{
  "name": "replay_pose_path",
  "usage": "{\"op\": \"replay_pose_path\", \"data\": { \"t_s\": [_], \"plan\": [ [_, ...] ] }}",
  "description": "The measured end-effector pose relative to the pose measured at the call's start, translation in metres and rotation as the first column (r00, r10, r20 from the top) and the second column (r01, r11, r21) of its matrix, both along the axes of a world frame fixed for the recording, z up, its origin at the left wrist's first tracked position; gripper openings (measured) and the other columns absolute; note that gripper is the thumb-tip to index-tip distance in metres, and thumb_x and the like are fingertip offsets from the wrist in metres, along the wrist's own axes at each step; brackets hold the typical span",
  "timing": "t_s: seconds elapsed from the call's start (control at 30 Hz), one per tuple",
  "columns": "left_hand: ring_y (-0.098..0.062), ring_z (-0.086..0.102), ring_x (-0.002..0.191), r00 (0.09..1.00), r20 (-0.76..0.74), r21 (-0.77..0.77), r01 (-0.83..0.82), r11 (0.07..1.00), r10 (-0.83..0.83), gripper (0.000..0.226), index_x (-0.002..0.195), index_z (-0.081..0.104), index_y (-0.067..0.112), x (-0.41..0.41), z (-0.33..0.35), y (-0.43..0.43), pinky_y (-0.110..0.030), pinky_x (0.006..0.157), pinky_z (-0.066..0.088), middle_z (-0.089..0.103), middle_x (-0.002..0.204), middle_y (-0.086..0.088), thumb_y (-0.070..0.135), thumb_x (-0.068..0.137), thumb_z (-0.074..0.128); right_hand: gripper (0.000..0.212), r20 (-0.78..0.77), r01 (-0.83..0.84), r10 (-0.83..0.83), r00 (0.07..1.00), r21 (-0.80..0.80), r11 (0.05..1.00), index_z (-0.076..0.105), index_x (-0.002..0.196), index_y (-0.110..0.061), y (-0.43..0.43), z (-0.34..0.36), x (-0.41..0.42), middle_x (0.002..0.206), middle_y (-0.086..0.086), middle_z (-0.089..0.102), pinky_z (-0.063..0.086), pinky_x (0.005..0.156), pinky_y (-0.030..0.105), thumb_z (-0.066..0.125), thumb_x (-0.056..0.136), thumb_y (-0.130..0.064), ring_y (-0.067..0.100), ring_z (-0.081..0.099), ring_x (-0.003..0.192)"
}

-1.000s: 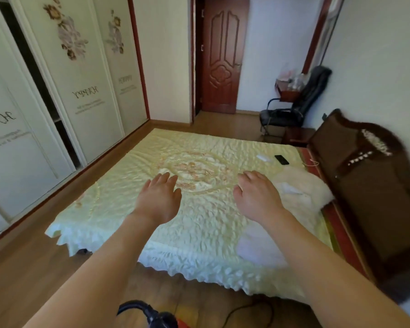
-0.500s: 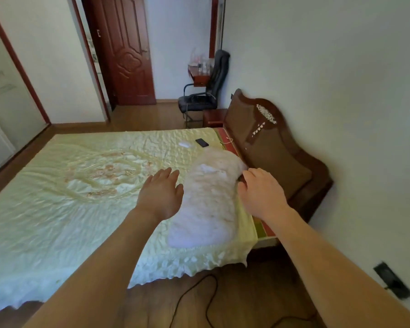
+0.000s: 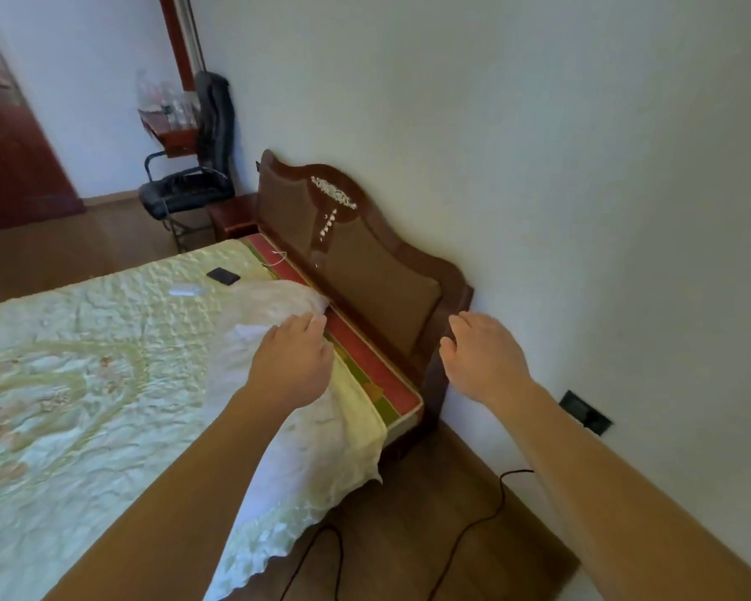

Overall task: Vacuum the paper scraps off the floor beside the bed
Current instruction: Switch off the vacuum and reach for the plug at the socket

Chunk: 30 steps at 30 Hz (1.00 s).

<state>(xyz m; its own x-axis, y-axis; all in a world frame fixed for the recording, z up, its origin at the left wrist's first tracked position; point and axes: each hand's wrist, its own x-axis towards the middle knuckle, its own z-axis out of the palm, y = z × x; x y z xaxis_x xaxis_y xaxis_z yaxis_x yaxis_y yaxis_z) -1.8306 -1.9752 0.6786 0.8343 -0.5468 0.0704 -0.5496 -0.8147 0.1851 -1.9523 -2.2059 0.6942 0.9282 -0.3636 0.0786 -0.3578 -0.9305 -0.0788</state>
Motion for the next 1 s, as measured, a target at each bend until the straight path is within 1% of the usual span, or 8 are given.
{"op": "replay_pose_path", "data": {
  "t_s": [0.1,0.23,0.37,0.57,0.63,0.77,0.9,1.0],
  "plan": [
    [-0.024,0.030,0.149,0.995,-0.009,0.013,0.095,0.995,-0.095,0.055,0.158,0.030,0.018,0.023,-0.004,-0.029,-0.046,0.122,0.026,0.035,0.162,-0.005,0.038,0.106,0.026,0.047,-0.001,0.090,-0.090,0.996,-0.010,0.996,0.049,0.140,-0.010,-0.016,-0.007,-0.003,0.140,0.009,0.053,0.037,0.112,0.040,0.030,0.105,-0.034,0.027,0.047,0.129],
    [-0.023,0.022,0.153,0.978,-0.043,0.048,0.208,0.977,-0.206,0.056,0.159,0.028,0.019,0.034,-0.009,-0.074,-0.045,0.125,0.021,0.028,0.166,-0.003,0.039,0.107,0.026,0.035,0.010,0.219,-0.219,0.976,0.000,0.976,0.057,0.114,-0.012,-0.041,-0.021,-0.021,0.116,0.006,0.060,0.042,0.098,0.037,0.031,0.103,-0.033,0.022,0.052,0.106],
    [-0.022,0.018,0.155,0.951,-0.061,0.066,0.307,0.949,-0.303,0.056,0.159,0.025,0.020,0.031,-0.014,-0.124,-0.044,0.126,0.016,0.025,0.167,-0.002,0.040,0.107,0.027,0.038,-0.013,0.325,-0.325,0.945,-0.012,0.946,0.056,0.120,-0.010,-0.077,-0.034,-0.044,0.119,0.007,0.059,0.040,0.101,0.038,0.030,0.103,-0.032,0.024,0.051,0.110],
    [-0.022,0.016,0.156,0.893,-0.075,0.085,0.448,0.890,-0.443,0.056,0.160,0.024,0.019,0.009,-0.023,-0.208,-0.043,0.127,0.015,0.023,0.167,-0.003,0.039,0.108,0.029,0.045,-0.051,0.434,-0.434,0.900,-0.011,0.901,0.052,0.133,-0.010,-0.144,-0.055,-0.082,0.131,0.006,0.056,0.036,0.108,0.038,0.028,0.103,-0.033,0.024,0.048,0.120],
    [-0.023,0.018,0.155,0.878,-0.087,0.090,0.477,0.874,-0.470,0.055,0.159,0.026,0.019,0.000,-0.027,-0.237,-0.043,0.126,0.015,0.025,0.167,-0.003,0.039,0.108,0.029,0.044,-0.057,0.455,-0.455,0.889,-0.008,0.890,0.052,0.132,-0.010,-0.168,-0.063,-0.094,0.131,0.006,0.057,0.037,0.107,0.038,0.029,0.103,-0.033,0.024,0.048,0.119],
    [-0.023,0.031,0.146,0.844,-0.106,0.096,0.535,0.840,-0.525,0.048,0.151,0.039,0.015,-0.017,-0.038,-0.289,-0.041,0.121,0.021,0.040,0.156,-0.005,0.033,0.107,0.031,0.039,-0.085,0.483,-0.482,0.872,-0.006,0.875,0.055,0.125,-0.012,-0.212,-0.079,-0.112,0.125,0.005,0.058,0.038,0.103,0.037,0.030,0.103,-0.033,0.024,0.050,0.115],
    [-0.023,0.032,0.146,0.817,-0.124,0.112,0.575,0.810,-0.563,0.051,0.152,0.037,0.015,-0.025,-0.053,-0.330,-0.044,0.122,0.023,0.041,0.156,-0.005,0.035,0.106,0.031,0.039,-0.103,0.510,-0.507,0.856,0.004,0.860,0.056,0.124,-0.013,-0.244,-0.095,-0.127,0.123,0.005,0.059,0.039,0.101,0.037,0.031,0.103,-0.034,0.024,0.051,0.112],
    [-0.022,0.032,0.147,0.798,-0.144,0.119,0.601,0.790,-0.585,0.052,0.153,0.035,0.014,-0.024,-0.063,-0.352,-0.043,0.122,0.023,0.040,0.156,-0.004,0.034,0.105,0.031,0.041,-0.130,0.549,-0.542,0.830,0.023,0.835,0.055,0.127,-0.013,-0.261,-0.103,-0.133,0.126,0.006,0.059,0.039,0.104,0.038,0.030,0.103,-0.035,0.025,0.051,0.115]
  ]
}}
